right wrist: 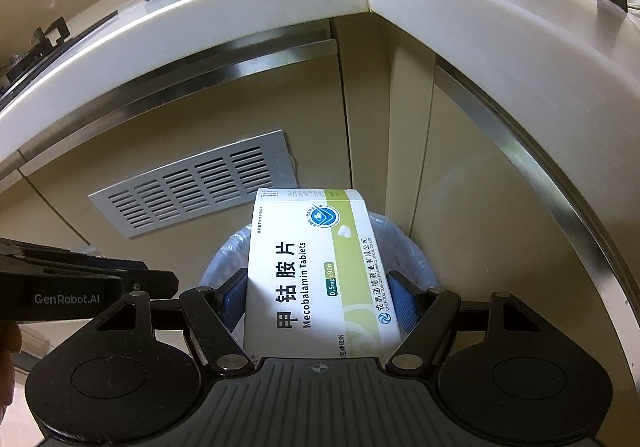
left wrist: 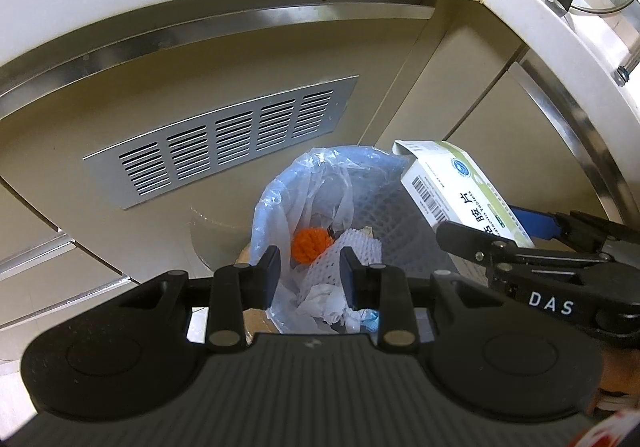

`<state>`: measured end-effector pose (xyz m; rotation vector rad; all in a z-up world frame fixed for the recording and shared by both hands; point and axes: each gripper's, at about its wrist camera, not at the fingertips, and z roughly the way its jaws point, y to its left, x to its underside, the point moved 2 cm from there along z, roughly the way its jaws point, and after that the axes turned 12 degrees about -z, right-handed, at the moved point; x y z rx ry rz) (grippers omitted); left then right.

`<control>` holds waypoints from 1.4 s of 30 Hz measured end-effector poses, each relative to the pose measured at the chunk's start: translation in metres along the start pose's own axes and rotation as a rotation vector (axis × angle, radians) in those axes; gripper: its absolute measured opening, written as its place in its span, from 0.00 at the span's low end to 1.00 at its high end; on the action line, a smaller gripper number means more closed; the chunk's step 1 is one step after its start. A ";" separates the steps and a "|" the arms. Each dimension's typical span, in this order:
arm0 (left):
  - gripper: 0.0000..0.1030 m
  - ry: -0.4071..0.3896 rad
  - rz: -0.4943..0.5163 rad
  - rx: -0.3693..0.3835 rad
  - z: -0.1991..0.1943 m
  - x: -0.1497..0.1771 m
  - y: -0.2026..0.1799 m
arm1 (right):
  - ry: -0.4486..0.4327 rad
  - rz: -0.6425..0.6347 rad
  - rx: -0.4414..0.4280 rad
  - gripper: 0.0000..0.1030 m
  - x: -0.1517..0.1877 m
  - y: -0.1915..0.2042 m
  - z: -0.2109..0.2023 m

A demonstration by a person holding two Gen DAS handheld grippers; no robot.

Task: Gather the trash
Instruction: 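Open left tool to drop the tissue while right tool releases the medicine box, then raise both tools from the wastebasket toward the counter trash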

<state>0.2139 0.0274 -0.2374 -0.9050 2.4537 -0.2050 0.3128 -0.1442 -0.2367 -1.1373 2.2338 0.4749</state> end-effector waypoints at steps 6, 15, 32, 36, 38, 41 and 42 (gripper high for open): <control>0.27 0.000 0.001 0.002 -0.001 -0.001 0.001 | -0.008 0.008 0.001 0.70 -0.001 0.000 0.003; 0.27 0.001 -0.001 -0.002 0.002 -0.002 0.000 | -0.029 0.021 -0.017 0.70 -0.001 -0.002 0.010; 0.27 -0.038 0.028 0.027 -0.027 -0.008 -0.007 | -0.049 0.036 -0.008 0.73 -0.003 0.000 -0.032; 0.27 -0.071 0.050 0.052 -0.049 -0.015 -0.015 | -0.091 0.038 -0.004 0.73 -0.013 0.006 -0.058; 0.27 -0.086 0.065 0.069 -0.061 -0.018 -0.020 | -0.117 0.034 0.001 0.73 -0.020 0.009 -0.073; 0.27 -0.107 0.084 0.097 -0.077 -0.022 -0.028 | -0.163 0.028 0.018 0.73 -0.031 0.013 -0.095; 0.27 -0.115 0.091 0.107 -0.082 -0.024 -0.031 | -0.178 0.028 0.025 0.73 -0.035 0.013 -0.101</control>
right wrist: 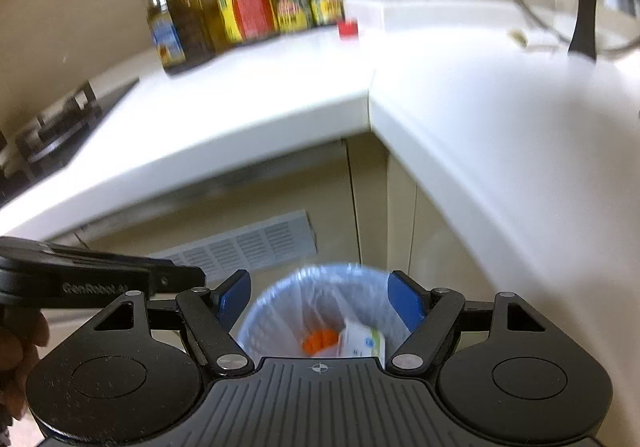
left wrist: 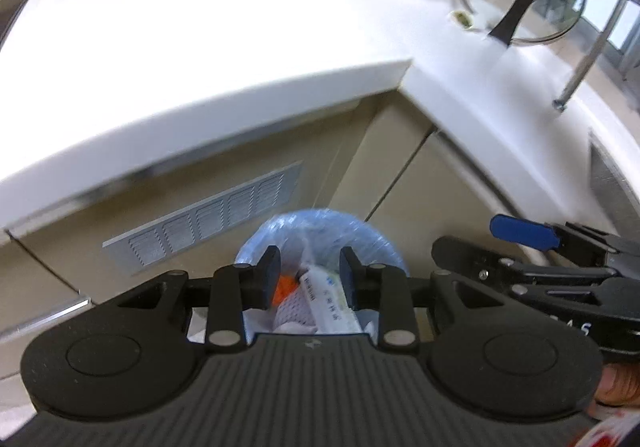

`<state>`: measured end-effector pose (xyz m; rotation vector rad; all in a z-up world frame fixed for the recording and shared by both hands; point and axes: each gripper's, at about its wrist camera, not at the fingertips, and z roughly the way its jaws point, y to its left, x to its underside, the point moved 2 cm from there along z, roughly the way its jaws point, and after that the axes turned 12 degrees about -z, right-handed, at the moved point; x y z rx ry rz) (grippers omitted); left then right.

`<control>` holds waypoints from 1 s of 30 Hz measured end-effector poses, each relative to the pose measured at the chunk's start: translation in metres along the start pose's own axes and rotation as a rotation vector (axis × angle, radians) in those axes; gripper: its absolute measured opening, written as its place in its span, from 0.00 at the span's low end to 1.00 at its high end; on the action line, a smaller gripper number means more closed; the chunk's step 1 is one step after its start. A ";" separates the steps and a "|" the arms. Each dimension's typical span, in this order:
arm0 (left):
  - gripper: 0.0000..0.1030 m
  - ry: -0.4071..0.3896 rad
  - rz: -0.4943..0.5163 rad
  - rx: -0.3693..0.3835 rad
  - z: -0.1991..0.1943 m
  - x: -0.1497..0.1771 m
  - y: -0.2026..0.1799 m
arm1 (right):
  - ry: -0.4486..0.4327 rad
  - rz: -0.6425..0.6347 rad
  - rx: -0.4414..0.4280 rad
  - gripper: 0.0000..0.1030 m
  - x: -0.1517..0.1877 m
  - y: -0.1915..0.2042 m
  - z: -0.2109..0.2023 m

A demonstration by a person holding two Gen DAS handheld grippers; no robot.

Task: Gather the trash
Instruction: 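Raise both tools from the wastebasket toward the counter trash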

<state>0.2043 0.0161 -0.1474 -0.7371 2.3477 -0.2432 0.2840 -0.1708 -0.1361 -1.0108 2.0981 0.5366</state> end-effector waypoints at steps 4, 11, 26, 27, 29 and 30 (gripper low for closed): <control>0.27 -0.036 0.036 0.039 -0.018 -0.013 -0.015 | -0.063 0.008 0.039 0.73 -0.019 0.000 -0.025; 0.27 -0.105 0.085 0.093 -0.039 -0.043 -0.036 | -0.125 0.053 0.136 0.73 -0.040 -0.015 -0.054; 0.35 -0.193 0.159 0.153 -0.050 -0.100 -0.056 | -0.178 0.176 0.335 0.73 -0.062 -0.064 -0.094; 0.35 -0.194 0.161 0.152 -0.048 -0.103 -0.057 | -0.177 0.181 0.342 0.73 -0.063 -0.066 -0.093; 0.37 -0.201 0.161 0.149 -0.044 -0.110 -0.058 | -0.174 0.195 0.349 0.73 -0.065 -0.073 -0.091; 0.38 -0.207 0.158 0.146 -0.041 -0.114 -0.059 | -0.172 0.198 0.349 0.73 -0.068 -0.077 -0.088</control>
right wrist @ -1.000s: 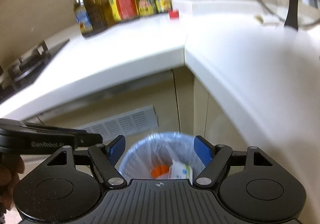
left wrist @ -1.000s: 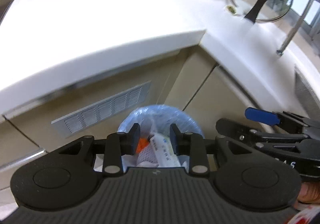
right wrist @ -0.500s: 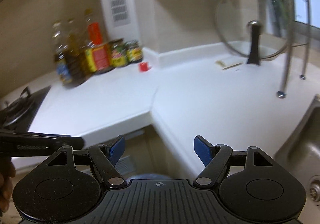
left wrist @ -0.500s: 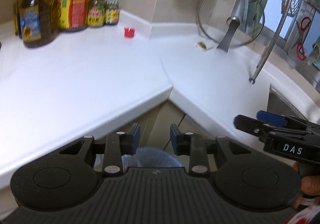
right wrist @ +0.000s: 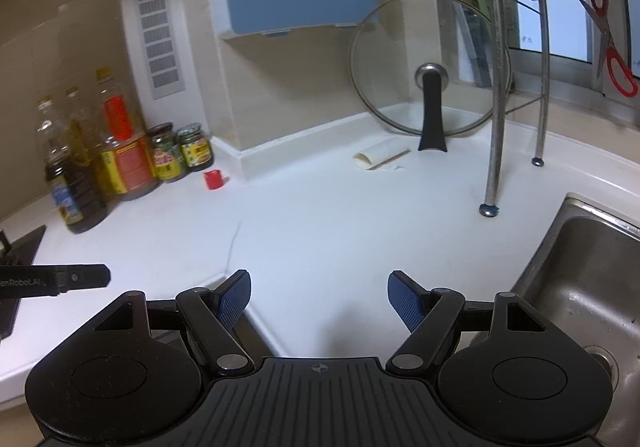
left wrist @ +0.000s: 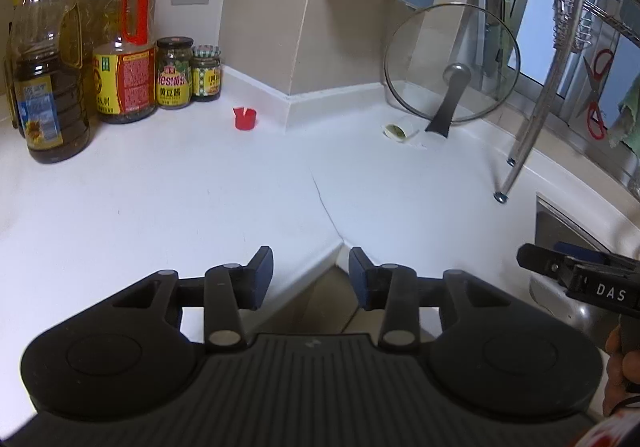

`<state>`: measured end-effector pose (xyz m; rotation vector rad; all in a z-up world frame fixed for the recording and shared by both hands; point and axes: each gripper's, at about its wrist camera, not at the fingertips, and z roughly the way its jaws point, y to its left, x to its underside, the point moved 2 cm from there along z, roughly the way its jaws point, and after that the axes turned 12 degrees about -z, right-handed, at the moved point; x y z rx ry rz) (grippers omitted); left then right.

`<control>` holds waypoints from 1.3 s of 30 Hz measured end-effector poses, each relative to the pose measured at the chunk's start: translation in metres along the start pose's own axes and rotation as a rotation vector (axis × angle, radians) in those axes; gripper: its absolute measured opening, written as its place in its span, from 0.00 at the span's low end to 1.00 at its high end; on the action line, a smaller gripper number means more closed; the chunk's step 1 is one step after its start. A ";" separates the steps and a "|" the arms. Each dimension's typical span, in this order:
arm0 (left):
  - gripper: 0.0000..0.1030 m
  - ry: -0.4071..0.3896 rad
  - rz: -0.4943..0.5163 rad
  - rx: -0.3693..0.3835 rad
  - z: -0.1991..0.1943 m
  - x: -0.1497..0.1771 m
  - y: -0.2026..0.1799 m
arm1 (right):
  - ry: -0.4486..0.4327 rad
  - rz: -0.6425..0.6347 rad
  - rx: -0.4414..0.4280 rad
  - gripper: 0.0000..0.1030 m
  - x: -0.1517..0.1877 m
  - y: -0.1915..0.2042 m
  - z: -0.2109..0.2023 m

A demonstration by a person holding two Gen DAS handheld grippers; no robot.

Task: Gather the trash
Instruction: 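Raise both tools from the wastebasket toward the counter trash, then grasp the red cup with left tool while right tool grasps the paper towel roll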

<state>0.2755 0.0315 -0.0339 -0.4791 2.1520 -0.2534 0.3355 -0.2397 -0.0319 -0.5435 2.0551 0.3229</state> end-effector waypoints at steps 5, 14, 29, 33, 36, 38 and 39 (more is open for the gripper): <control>0.42 -0.028 -0.026 -0.034 0.025 -0.021 0.006 | 0.005 0.015 -0.001 0.73 -0.017 -0.019 0.035; 0.48 -0.063 -0.061 -0.129 0.083 -0.070 0.004 | 0.009 0.145 -0.003 0.73 -0.066 -0.080 0.131; 0.51 -0.033 -0.064 -0.240 0.187 -0.121 -0.009 | 0.052 0.309 -0.028 0.73 -0.108 -0.152 0.275; 0.52 -0.026 -0.073 -0.259 0.206 -0.126 -0.005 | 0.074 0.339 -0.043 0.73 -0.111 -0.159 0.305; 0.52 -0.026 -0.088 -0.261 0.215 -0.129 -0.001 | 0.087 0.352 -0.040 0.73 -0.112 -0.159 0.321; 0.52 -0.021 -0.092 -0.257 0.223 -0.132 0.002 | 0.094 0.358 -0.030 0.73 -0.114 -0.160 0.330; 0.52 -0.018 -0.093 -0.255 0.226 -0.133 0.004 | 0.097 0.360 -0.024 0.73 -0.114 -0.160 0.334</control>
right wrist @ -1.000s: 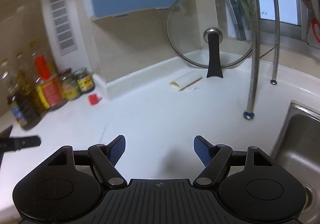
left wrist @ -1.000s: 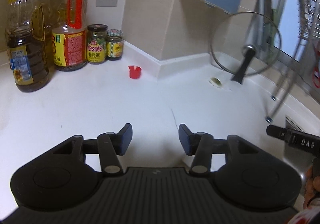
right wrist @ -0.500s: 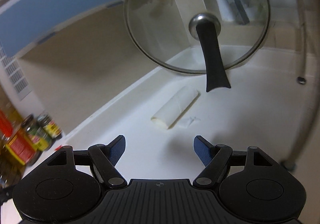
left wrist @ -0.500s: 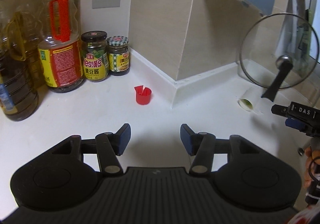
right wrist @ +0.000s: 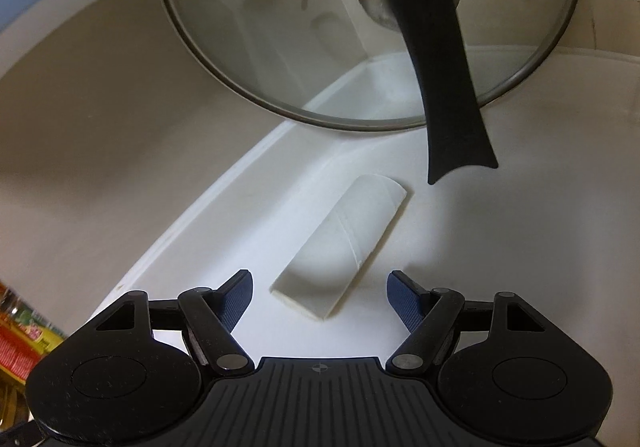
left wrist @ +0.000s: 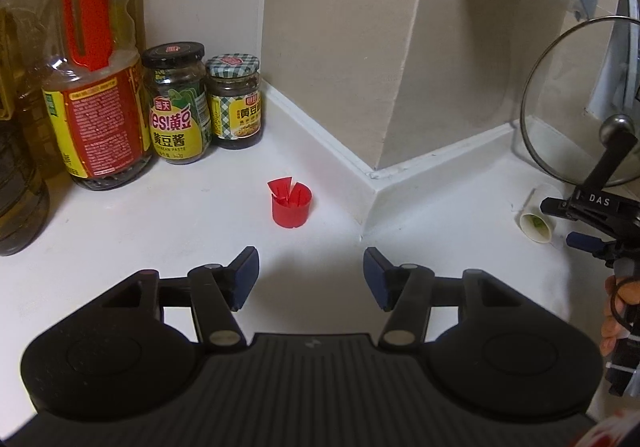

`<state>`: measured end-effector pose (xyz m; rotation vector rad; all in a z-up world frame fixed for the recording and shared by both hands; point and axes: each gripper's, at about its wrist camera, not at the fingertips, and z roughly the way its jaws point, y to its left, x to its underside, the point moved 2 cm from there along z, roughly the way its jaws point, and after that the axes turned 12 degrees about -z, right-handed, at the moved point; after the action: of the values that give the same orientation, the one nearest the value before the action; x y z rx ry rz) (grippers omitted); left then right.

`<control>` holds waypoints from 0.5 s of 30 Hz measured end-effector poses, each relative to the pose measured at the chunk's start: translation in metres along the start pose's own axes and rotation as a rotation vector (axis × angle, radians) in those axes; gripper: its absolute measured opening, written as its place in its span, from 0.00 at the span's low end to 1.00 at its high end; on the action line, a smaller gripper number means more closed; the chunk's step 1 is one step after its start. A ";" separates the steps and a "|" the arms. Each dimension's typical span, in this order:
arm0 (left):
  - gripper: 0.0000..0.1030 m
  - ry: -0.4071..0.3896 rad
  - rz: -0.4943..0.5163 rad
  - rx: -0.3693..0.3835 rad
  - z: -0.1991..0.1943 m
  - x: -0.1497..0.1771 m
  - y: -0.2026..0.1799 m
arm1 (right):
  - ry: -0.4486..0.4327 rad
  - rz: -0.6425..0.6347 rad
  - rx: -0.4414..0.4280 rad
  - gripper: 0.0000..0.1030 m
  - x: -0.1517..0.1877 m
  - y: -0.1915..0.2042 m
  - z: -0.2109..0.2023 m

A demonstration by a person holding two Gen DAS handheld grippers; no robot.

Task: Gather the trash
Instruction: 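Grasp the red cup with left tool while right tool grasps the paper towel roll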

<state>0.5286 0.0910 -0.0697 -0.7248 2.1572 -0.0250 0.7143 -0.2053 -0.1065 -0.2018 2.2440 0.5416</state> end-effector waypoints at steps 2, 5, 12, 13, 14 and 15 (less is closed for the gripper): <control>0.52 0.006 0.001 0.005 0.005 -0.003 0.002 | 0.003 0.002 0.016 0.73 -0.003 0.001 0.009; 0.52 0.013 0.002 0.013 0.013 -0.007 0.006 | 0.014 -0.002 0.050 0.72 -0.008 0.002 0.020; 0.52 0.017 0.004 0.028 0.024 -0.017 0.014 | 0.030 -0.129 0.123 0.51 -0.013 0.019 0.038; 0.52 0.017 0.002 0.029 0.025 -0.017 0.016 | 0.030 -0.156 0.128 0.48 -0.012 0.022 0.039; 0.52 0.018 0.000 0.030 0.025 -0.017 0.018 | 0.029 -0.185 0.135 0.47 -0.011 0.026 0.039; 0.52 0.020 -0.001 0.030 0.026 -0.017 0.019 | 0.029 -0.215 0.138 0.45 -0.009 0.030 0.038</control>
<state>0.5467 0.1213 -0.0793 -0.7114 2.1706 -0.0648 0.7367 -0.1616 -0.1127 -0.3765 2.2430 0.2693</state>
